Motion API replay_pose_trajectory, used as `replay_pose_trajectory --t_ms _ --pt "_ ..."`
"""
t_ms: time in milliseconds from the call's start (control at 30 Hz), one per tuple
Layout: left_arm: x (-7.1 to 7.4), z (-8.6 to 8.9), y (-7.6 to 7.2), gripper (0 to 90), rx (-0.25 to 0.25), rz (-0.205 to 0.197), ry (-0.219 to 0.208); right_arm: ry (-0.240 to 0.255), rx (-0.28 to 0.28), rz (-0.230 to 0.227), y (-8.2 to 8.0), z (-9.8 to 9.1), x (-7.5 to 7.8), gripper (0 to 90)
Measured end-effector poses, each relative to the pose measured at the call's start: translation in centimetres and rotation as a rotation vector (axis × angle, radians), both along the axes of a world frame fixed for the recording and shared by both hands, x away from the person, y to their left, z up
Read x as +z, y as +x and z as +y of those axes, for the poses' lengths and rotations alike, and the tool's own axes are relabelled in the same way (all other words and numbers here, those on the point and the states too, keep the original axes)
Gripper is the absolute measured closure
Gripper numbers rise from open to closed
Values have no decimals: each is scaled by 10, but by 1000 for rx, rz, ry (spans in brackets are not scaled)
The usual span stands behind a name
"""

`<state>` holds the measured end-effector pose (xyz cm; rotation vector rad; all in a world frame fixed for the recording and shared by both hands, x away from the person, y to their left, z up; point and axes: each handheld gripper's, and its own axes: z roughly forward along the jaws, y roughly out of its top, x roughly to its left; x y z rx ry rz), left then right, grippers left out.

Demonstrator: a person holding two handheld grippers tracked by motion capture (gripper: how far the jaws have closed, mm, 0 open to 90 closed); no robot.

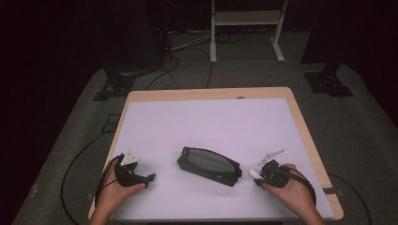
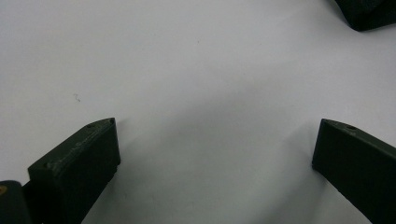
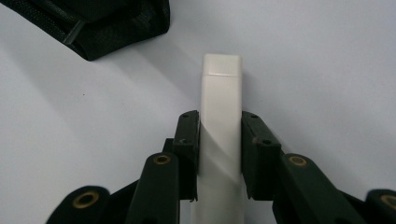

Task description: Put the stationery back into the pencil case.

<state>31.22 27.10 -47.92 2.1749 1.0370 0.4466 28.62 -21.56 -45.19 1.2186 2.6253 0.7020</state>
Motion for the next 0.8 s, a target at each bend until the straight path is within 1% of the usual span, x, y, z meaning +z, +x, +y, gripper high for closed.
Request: replay_pose_trajectory --t_ms 333,500,667,800 --pt "0 0 0 0 0 1 0 3 2 2 1 0 4 692" --pt "0 0 0 0 0 1 -1 14 2 -11 0 -1 10 692" --pt "0 0 0 0 0 1 0 42 0 -18 1 -3 18 692" --pt "0 0 0 0 0 0 0 50 6 -33 1 -5 25 692"
